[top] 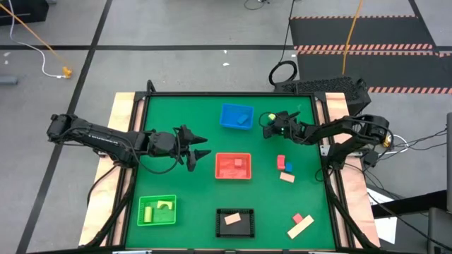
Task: Sort & place blocks by color
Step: Put the top blue block into the blue bin, then put the green block into the green bin
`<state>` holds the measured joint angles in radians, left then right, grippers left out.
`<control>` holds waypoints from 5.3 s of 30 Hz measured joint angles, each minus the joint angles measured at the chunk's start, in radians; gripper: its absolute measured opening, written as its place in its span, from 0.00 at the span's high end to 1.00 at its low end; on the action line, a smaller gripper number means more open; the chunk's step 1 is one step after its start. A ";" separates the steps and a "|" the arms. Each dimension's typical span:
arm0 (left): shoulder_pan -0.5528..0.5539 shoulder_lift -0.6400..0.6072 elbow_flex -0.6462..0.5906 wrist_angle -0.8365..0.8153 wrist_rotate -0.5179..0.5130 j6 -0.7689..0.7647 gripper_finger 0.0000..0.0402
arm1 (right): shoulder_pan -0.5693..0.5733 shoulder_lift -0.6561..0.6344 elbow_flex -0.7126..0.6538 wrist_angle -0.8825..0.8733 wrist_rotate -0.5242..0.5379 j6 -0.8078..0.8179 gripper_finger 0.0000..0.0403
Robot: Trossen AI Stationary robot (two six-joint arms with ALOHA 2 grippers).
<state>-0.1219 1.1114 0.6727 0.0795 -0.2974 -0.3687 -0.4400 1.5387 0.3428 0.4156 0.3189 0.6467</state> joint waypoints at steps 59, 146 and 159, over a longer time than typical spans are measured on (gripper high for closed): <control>0.050 0.000 0.000 0.113 0.000 0.028 0.37 | -0.043 -0.222 0.390 -0.007 -0.288 -0.307 0.92; 0.074 0.000 0.000 0.068 0.011 0.053 0.37 | -0.299 0.021 0.315 -0.377 -0.268 -0.398 0.45; 0.074 0.000 0.000 0.071 0.011 0.042 0.37 | -0.285 0.061 0.318 -0.389 -0.260 -0.321 0.71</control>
<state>-0.0483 1.1118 0.6728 0.1509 -0.2859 -0.3269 -0.7254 1.6001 0.6609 0.0263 0.0586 0.3258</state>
